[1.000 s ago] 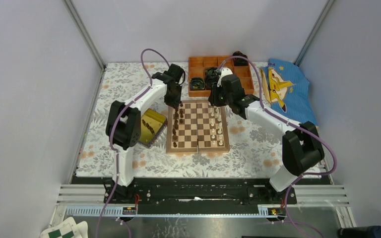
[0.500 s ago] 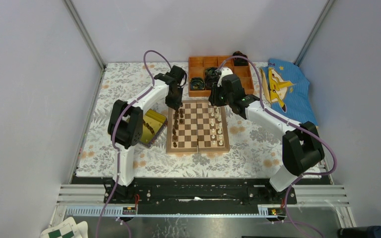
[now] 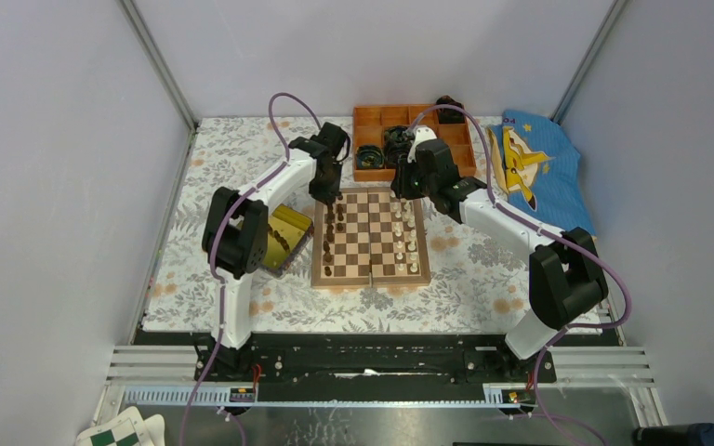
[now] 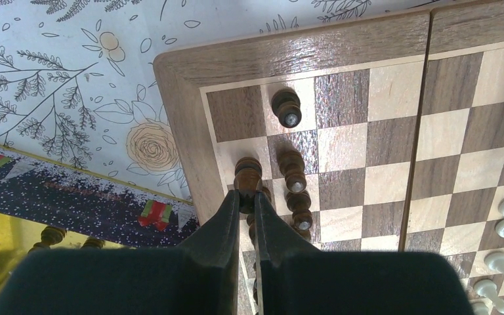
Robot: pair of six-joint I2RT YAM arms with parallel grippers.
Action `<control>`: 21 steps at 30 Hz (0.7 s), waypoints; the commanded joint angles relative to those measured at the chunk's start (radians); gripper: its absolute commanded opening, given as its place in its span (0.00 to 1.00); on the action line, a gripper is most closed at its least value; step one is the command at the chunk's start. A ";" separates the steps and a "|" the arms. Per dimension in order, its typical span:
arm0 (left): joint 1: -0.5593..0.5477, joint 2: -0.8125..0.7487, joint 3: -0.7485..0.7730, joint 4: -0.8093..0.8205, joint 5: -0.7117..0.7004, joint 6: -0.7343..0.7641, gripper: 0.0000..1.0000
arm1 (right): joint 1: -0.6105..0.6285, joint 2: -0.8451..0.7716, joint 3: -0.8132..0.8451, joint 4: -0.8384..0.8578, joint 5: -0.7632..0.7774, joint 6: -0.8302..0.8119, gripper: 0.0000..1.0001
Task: Set up the chess pieces on the board
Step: Place the chess piece on the chessboard.
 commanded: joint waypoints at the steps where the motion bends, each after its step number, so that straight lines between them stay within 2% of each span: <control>1: -0.003 0.017 0.034 -0.015 -0.016 0.014 0.04 | -0.007 -0.007 0.005 0.033 -0.001 0.003 0.36; 12: -0.004 0.020 0.034 -0.015 -0.003 0.014 0.14 | -0.008 -0.005 0.006 0.033 -0.003 0.005 0.36; 21: -0.004 0.010 0.030 -0.015 -0.006 0.012 0.34 | -0.008 -0.001 0.006 0.033 -0.006 0.006 0.36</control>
